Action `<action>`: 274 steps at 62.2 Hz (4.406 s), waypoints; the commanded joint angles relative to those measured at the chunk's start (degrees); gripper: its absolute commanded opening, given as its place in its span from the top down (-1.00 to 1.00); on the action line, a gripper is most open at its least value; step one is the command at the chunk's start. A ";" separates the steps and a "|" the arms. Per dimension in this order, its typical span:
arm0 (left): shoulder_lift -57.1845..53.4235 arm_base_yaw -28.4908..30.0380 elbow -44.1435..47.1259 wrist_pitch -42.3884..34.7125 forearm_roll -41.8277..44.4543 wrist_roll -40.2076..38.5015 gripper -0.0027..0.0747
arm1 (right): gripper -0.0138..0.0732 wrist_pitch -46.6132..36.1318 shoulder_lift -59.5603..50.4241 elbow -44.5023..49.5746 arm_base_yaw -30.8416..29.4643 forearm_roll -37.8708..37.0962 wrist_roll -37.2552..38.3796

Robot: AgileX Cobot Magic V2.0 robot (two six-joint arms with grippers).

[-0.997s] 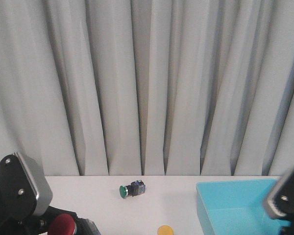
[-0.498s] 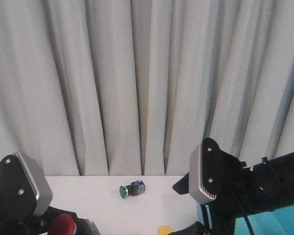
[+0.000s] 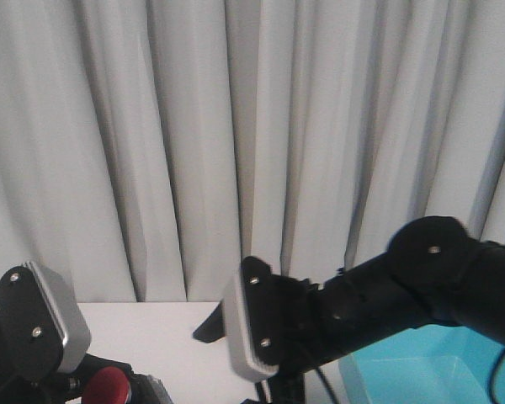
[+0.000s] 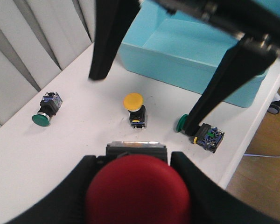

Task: Pick red and yellow buttons and place in box
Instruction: 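Bring the right gripper to the left gripper and take the red button, then carry the red button over the blue box and release it with the right gripper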

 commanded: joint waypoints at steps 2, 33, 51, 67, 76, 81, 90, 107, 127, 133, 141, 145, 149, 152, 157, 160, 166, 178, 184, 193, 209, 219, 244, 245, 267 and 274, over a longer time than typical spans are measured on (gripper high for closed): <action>-0.99 -0.18 -1.43 -4.18 -0.88 -0.01 0.34 | -0.68 0.04 0.56 -4.77 2.01 0.20 0.31; -0.99 -0.18 -1.43 -4.23 -1.06 5.48 0.34 | -0.61 7.32 4.91 -10.80 5.20 3.16 -0.98; -0.99 -0.18 -1.43 -4.23 -1.06 5.48 0.34 | -0.48 8.22 4.91 -10.80 5.20 6.31 -4.77; -0.99 -0.18 -1.43 -4.23 -1.06 5.48 0.34 | -0.19 8.23 4.91 -10.80 5.20 7.59 -5.75; -0.99 -0.18 -1.43 -4.23 -1.06 5.48 0.34 | 0.00 8.28 4.91 -10.80 5.20 7.59 -5.75; -0.99 -0.18 -1.43 -4.23 -1.06 5.48 0.34 | 0.09 8.28 4.91 -10.80 5.20 7.59 -5.75; -0.99 -0.18 -1.43 -4.23 -1.06 5.48 0.34 | 0.19 8.45 4.91 -10.80 5.20 7.59 -5.75; -0.99 -0.18 -1.43 -4.23 -1.06 5.48 0.34 | 0.19 8.45 4.91 -10.80 5.20 7.59 -5.69; -0.99 -0.18 -1.43 -3.76 -1.12 5.34 -0.05 | 0.19 8.45 4.91 -10.80 5.20 7.59 -5.69; -0.99 -0.18 -1.43 -3.82 -1.12 5.34 -0.34 | 0.19 8.45 4.91 -10.80 5.20 7.59 -5.69; -1.18 -0.18 -1.43 -3.76 -1.12 5.34 -0.60 | 0.19 8.39 4.91 -10.80 5.20 7.59 -5.69; -1.24 -0.18 -1.43 -3.76 -1.12 5.27 -0.65 | 0.19 8.20 4.91 -10.80 5.12 7.59 -5.65; -1.29 -0.18 -1.81 -2.94 -1.12 5.27 -0.65 | 0.19 7.86 4.91 -10.80 5.14 7.59 -5.50; -1.41 -0.12 -1.86 -3.05 -1.12 5.27 -0.64 | 0.19 7.37 4.91 -10.80 5.02 7.44 -5.43; -1.83 -0.12 -1.86 -2.98 -1.12 5.27 -0.63 | 0.19 5.71 4.59 -10.80 5.02 5.62 -4.71; -2.26 -0.12 -1.86 -3.03 -1.12 5.27 -0.61 | 0.19 4.47 4.26 -10.80 5.02 3.45 -3.33; -2.69 -0.12 -1.86 -3.36 -1.07 5.27 -0.59 | 0.19 1.37 3.21 -10.80 5.02 -2.91 1.74; -2.68 -0.12 -1.81 -4.04 -1.01 5.27 -0.59 | 0.19 -1.93 0.05 -10.80 5.02 -23.42 22.24; -2.68 -0.12 -1.81 -4.11 -1.01 5.27 -0.59 | 0.19 -1.61 -1.05 -10.80 5.02 -34.60 36.90; -2.68 -0.12 -1.81 -4.27 -1.01 5.27 -0.59 | 0.19 1.90 -1.27 -10.80 2.83 -50.81 61.76; -2.17 -0.12 -1.81 -4.29 -1.01 5.27 -0.59 | 0.19 10.97 -1.13 -10.59 -15.71 -49.34 84.21; -2.18 -0.12 -1.81 -4.22 -1.01 5.27 -0.59 | 0.19 14.49 -1.08 -10.59 -27.19 -46.86 91.77; -2.18 -0.12 -1.81 -4.21 -1.06 5.27 -0.59 | 0.18 15.55 4.46 -10.59 -32.13 -47.73 93.99; -2.18 -0.12 -1.81 -4.21 -1.06 5.27 -0.59 | 0.18 15.43 4.88 -10.59 -32.13 -47.73 94.25; -2.18 -0.12 -1.81 -4.21 -1.06 5.27 -0.59 | 0.17 13.86 16.62 -10.59 -32.13 -49.37 95.45; -2.18 -0.12 -1.81 -4.21 -1.06 5.27 -0.59 | 0.17 13.46 19.81 -10.59 -32.13 -49.49 95.45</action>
